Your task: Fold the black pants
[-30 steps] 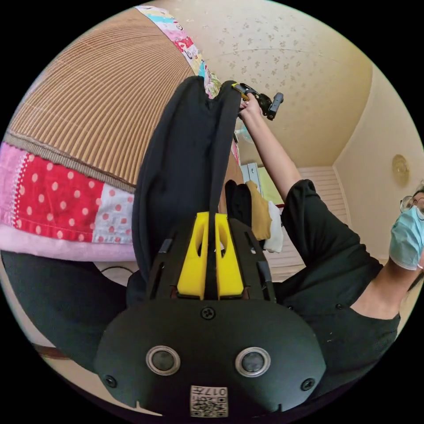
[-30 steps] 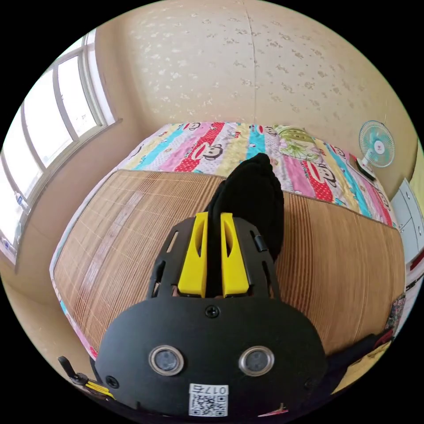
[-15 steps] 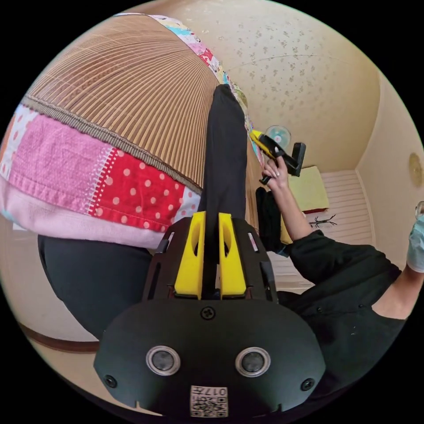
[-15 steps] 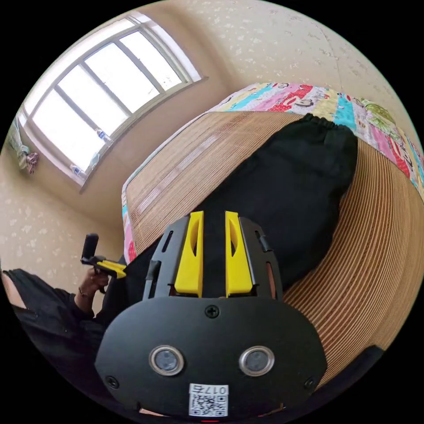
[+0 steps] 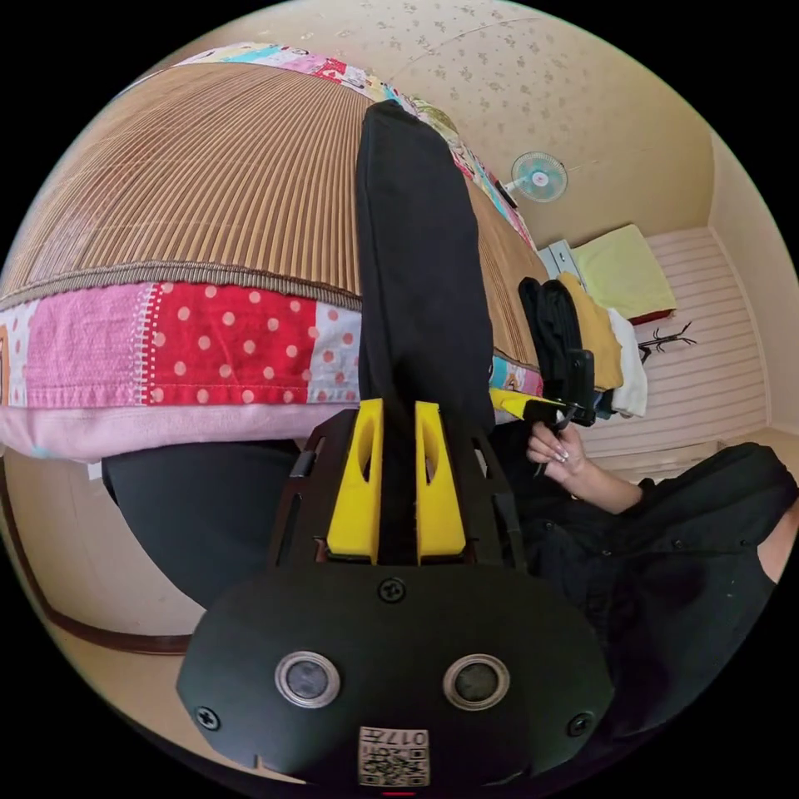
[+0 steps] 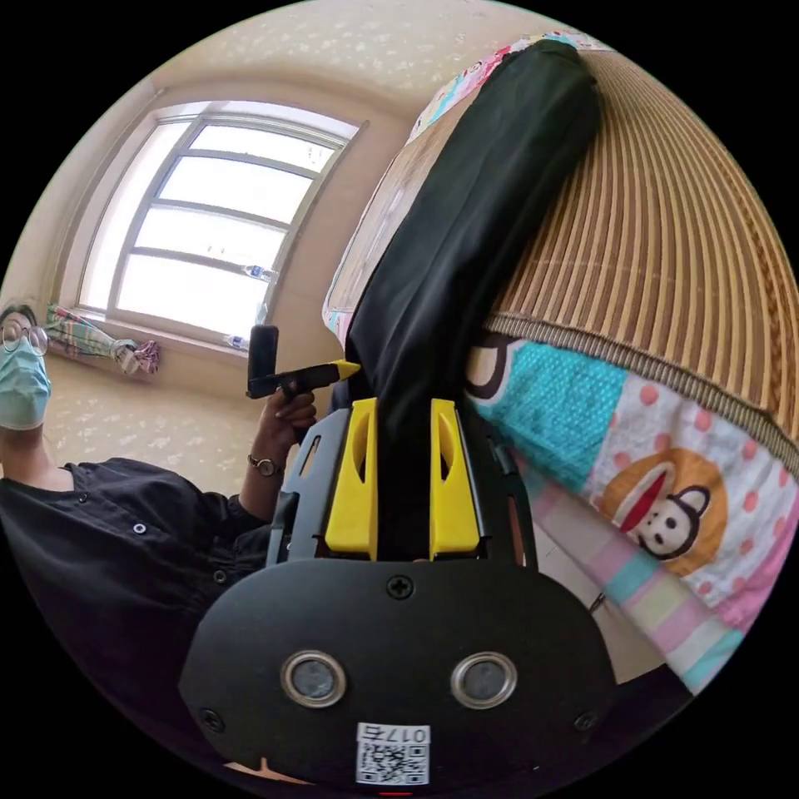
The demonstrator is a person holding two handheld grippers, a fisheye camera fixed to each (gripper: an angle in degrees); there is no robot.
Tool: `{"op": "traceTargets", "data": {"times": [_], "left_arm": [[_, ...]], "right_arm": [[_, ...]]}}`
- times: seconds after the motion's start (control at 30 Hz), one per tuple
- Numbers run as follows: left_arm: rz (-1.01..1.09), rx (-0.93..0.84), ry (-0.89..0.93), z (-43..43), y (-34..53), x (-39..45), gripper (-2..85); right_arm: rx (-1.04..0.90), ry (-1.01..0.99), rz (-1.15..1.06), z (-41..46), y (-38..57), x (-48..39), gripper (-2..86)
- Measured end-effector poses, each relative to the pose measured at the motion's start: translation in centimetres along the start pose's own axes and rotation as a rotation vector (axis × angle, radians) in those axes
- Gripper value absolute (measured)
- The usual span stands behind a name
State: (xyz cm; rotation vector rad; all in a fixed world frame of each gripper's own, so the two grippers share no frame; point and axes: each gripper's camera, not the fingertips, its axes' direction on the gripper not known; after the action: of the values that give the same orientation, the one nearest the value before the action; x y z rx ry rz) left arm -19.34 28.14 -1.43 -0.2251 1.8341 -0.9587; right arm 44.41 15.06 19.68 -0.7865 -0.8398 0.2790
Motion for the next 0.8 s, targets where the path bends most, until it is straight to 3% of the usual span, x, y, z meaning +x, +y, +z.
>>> {"op": "traceTargets", "data": {"times": [0.17, 0.23, 0.4, 0.47, 0.6, 0.7, 0.8], "left_arm": [[-0.017, -0.035, -0.071, 0.6, 0.5, 1.5, 4.5], [0.047, -0.061, -0.063, 0.0, 0.8, 2.4, 3.8], [0.136, 0.111, 0.245, -4.8, 2.0, 1.2, 3.4], [0.083, 0.037, 0.274, -4.5, 1.6, -0.4, 3.2], [-0.086, -0.093, -0.039, -2.7, 0.7, -1.9, 2.9], [-0.123, -0.014, -0.172, -2.9, 0.3, -1.1, 4.5], [-0.089, 0.096, -0.089, -3.2, -0.4, -0.6, 6.6]], "right_arm": [[-0.082, -0.034, 0.018, 1.5, 0.2, -0.7, 4.8], [-0.064, -0.132, -0.029, 0.1, 0.4, -1.5, 3.5], [0.102, -0.44, -0.004, -5.9, 1.1, -2.2, 2.8], [0.105, -0.404, -0.021, -7.0, 1.4, -3.0, 2.8], [-0.17, 0.001, -0.05, -3.8, 1.6, -5.0, 4.2], [-0.204, 0.083, -0.058, -3.4, 2.0, -5.2, 7.2], [-0.098, 0.121, -0.003, -5.1, 1.5, -4.3, 8.9]]}}
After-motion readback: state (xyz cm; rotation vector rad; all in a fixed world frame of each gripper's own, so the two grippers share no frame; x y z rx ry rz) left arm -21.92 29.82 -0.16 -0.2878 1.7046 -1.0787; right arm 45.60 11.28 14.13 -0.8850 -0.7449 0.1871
